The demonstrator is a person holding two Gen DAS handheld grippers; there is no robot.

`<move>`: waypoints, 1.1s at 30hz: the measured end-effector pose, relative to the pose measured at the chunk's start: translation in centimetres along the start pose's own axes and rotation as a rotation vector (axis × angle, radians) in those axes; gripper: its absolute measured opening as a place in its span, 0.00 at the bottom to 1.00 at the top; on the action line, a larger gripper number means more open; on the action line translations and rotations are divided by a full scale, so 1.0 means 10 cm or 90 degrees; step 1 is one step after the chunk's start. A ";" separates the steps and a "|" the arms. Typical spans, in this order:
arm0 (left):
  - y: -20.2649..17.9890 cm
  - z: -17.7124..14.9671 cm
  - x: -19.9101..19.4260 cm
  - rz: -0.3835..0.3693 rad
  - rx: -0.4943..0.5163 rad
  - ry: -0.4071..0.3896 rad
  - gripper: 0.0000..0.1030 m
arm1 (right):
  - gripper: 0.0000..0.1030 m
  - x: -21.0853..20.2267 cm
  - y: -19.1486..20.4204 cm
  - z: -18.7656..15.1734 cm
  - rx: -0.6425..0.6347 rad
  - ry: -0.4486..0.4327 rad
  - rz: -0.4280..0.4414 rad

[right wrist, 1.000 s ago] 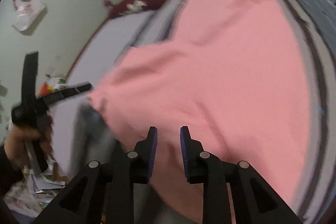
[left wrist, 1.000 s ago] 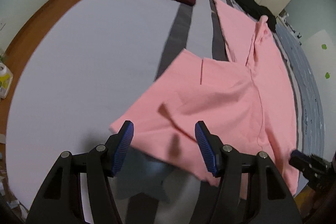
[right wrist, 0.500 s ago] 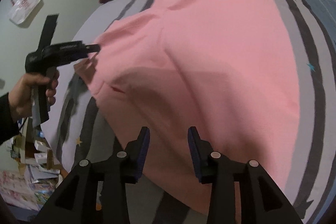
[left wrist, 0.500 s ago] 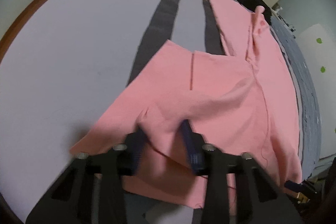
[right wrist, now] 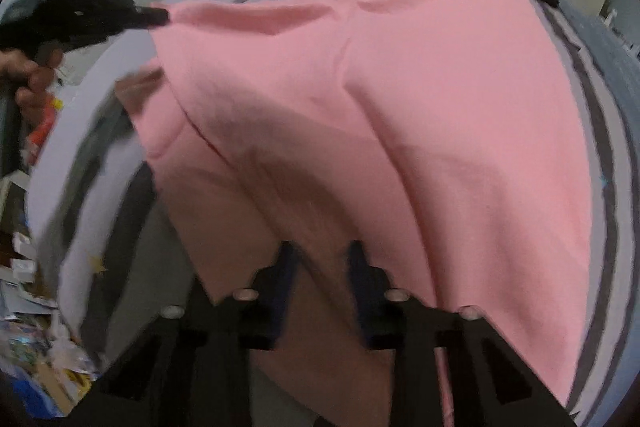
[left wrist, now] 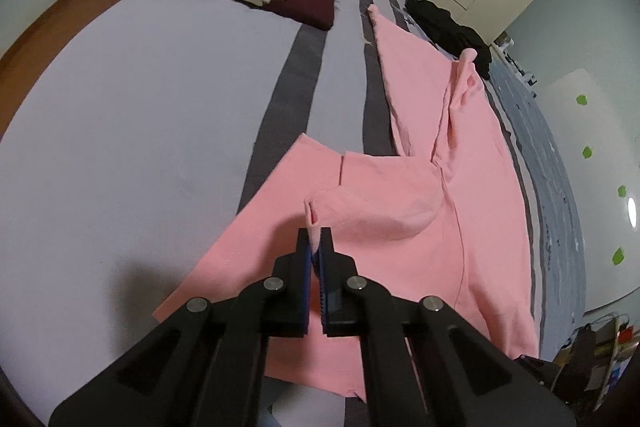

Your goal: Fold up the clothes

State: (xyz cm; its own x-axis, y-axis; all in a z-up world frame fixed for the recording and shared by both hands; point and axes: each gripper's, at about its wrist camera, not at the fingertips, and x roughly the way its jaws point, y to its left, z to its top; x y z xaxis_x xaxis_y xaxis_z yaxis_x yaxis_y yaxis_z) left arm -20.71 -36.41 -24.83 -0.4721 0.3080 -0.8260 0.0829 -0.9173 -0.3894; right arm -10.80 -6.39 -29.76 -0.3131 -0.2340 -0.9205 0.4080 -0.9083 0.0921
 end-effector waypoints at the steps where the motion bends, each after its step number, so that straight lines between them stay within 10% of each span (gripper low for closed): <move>1: 0.01 -0.01 0.00 -0.001 0.002 0.001 0.02 | 0.12 -0.02 0.00 0.00 0.000 -0.002 0.003; 33: 0.51 -0.17 -0.50 0.060 0.015 -0.015 0.01 | 0.06 -0.33 0.48 0.02 0.017 -0.013 0.124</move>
State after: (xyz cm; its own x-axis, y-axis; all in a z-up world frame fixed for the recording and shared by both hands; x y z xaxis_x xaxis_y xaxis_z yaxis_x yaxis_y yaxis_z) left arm -16.45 -42.22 -23.42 -0.4832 0.2152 -0.8487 0.1074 -0.9474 -0.3014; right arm -8.02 -10.06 -26.22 -0.2486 -0.4128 -0.8763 0.4395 -0.8542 0.2777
